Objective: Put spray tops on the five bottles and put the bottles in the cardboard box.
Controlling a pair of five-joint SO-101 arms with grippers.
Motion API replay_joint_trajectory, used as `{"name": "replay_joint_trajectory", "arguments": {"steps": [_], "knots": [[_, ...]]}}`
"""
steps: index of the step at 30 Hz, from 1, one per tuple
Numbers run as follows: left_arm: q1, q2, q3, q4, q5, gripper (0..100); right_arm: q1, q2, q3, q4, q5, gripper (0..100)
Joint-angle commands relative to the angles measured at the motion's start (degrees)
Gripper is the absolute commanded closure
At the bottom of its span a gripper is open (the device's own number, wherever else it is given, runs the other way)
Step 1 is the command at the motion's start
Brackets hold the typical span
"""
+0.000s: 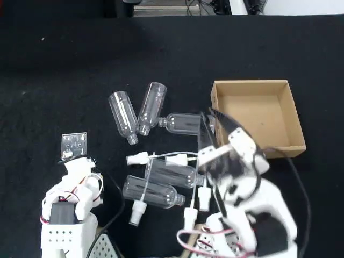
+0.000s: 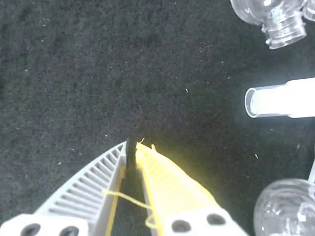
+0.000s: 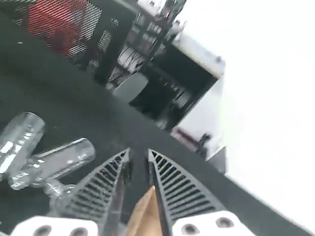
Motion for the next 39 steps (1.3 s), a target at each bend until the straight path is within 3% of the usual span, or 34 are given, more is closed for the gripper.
{"name": "replay_joint_trajectory", "arguments": {"steps": [1, 5, 10, 15, 30, 39], "knots": [[0.2, -0.4, 1.4, 0.3, -0.1, 97, -0.8, 18.0, -10.0, 0.2, -5.4, 98.6], [0.2, -0.4, 1.4, 0.3, -0.1, 97, -1.5, 31.7, -16.2, 0.2, -8.4, 96.8], [0.2, -0.4, 1.4, 0.3, -0.1, 97, -10.7, 41.2, -18.2, -0.3, -14.1, 82.2], [0.2, -0.4, 1.4, 0.3, -0.1, 97, -19.3, 47.6, -17.7, -8.5, -18.2, 81.8], [0.2, -0.4, 1.4, 0.3, -0.1, 97, -20.1, 69.4, -18.2, -30.5, -31.9, 82.2], [0.7, -0.4, 1.4, 0.3, -0.1, 97, -21.4, 78.5, -24.2, -30.7, -32.4, 81.9]]}}
